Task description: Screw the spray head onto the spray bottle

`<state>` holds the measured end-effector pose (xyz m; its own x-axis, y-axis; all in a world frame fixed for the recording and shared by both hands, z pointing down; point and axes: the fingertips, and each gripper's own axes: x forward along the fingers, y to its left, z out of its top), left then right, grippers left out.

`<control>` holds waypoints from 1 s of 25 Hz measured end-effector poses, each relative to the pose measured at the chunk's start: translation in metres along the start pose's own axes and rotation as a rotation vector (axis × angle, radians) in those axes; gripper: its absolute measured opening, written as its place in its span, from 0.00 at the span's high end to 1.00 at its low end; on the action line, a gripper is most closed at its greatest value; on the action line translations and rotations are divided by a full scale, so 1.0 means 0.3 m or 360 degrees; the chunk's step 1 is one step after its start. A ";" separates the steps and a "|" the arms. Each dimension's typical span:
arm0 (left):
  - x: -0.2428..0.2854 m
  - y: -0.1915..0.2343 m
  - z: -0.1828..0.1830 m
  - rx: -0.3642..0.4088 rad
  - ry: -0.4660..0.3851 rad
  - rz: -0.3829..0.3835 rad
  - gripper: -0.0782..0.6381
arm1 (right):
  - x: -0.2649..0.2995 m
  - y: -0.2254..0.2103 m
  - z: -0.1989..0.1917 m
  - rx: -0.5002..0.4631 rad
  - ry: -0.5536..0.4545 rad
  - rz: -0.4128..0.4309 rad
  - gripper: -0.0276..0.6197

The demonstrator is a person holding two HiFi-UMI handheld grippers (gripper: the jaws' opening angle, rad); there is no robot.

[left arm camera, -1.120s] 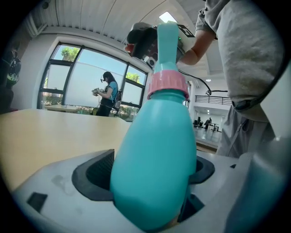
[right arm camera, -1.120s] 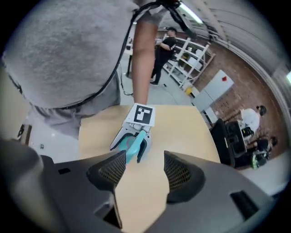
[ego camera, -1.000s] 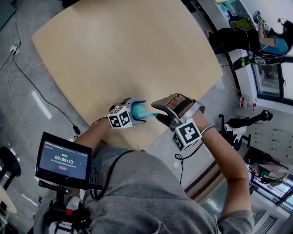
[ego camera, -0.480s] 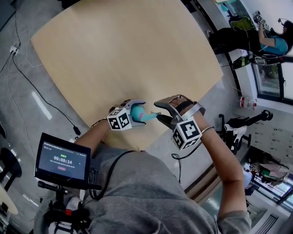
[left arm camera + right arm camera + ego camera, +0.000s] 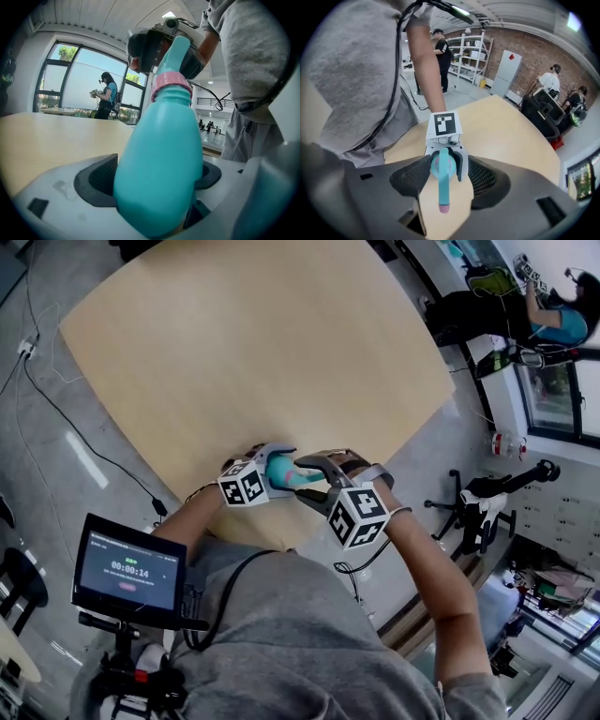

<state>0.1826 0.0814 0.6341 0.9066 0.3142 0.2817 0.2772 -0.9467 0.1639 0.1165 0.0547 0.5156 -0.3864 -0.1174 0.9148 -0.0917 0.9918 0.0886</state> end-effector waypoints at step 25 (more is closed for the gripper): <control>-0.020 0.127 0.000 -0.0080 -0.0032 0.0561 0.31 | 0.124 -0.080 -0.063 0.1387 0.0048 -0.0572 0.75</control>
<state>0.1879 0.0434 0.6386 0.9499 -0.0332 0.3107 -0.0695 -0.9919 0.1063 0.1216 0.0274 0.5550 -0.1787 -0.3954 0.9009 -0.8595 0.5084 0.0526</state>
